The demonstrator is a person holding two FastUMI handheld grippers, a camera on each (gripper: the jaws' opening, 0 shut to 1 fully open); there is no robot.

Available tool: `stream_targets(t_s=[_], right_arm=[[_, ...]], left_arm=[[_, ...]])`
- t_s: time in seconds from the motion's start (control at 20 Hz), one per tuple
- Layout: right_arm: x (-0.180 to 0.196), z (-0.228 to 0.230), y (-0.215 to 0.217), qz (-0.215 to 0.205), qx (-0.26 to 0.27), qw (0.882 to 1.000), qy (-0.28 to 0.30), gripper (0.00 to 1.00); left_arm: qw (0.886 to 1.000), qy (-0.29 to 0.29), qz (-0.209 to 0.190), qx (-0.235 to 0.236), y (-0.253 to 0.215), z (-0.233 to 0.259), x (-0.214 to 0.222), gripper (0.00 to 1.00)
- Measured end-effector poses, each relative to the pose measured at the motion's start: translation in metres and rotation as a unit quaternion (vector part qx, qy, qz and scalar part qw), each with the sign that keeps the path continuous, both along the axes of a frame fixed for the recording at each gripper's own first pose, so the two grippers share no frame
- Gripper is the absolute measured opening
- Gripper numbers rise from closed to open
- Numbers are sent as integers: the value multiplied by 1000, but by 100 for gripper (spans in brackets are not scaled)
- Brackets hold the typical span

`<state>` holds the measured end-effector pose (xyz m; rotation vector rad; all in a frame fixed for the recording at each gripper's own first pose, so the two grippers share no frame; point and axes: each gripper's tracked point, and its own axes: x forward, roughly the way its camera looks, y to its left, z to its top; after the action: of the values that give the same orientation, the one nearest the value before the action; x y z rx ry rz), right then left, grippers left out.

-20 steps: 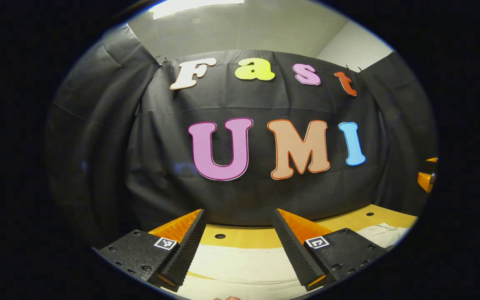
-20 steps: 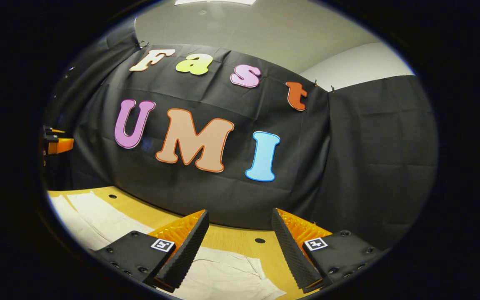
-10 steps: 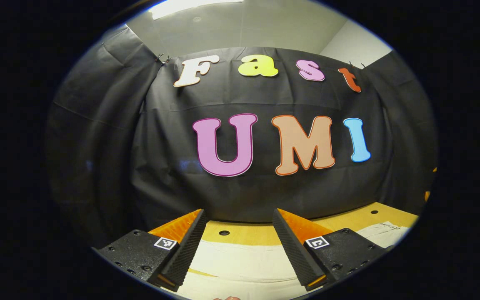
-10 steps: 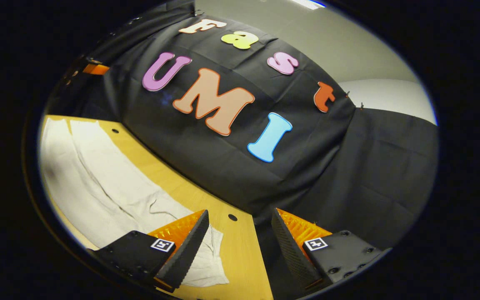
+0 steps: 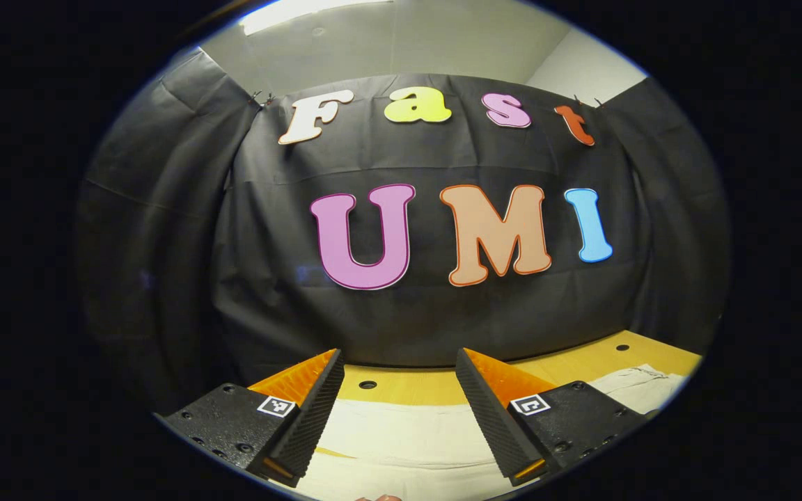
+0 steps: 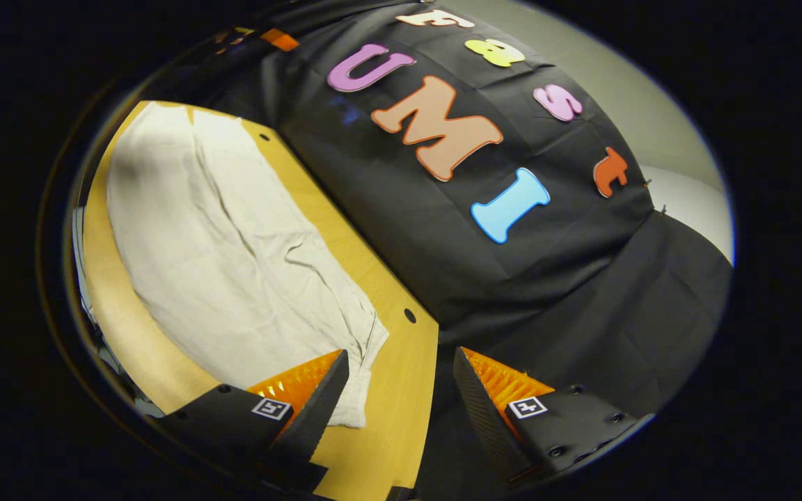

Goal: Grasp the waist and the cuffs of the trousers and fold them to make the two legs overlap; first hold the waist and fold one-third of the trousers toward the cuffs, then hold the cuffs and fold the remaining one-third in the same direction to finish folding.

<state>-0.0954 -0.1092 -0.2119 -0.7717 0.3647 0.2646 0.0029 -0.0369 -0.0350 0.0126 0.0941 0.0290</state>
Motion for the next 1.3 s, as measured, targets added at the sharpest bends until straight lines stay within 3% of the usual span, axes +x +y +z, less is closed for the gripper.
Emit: stream_targets(t_s=[0.35,0.75,1.0,1.3], right_arm=[[-30,-59,21,105,-65,989,85,97],[-54,-125,28,161,-93,967,175,97],[-54,-136,36,208,-128,953,179,96],[-31,-144,46,234,-143,947,169,94]], left_arm=[[1000,11,7,9,-2,-7,-1,96],[999,19,10,36,-2,-11,-6,96],[998,24,16,48,3,-12,-13,96],[998,28,30,54,14,-14,-22,96]])
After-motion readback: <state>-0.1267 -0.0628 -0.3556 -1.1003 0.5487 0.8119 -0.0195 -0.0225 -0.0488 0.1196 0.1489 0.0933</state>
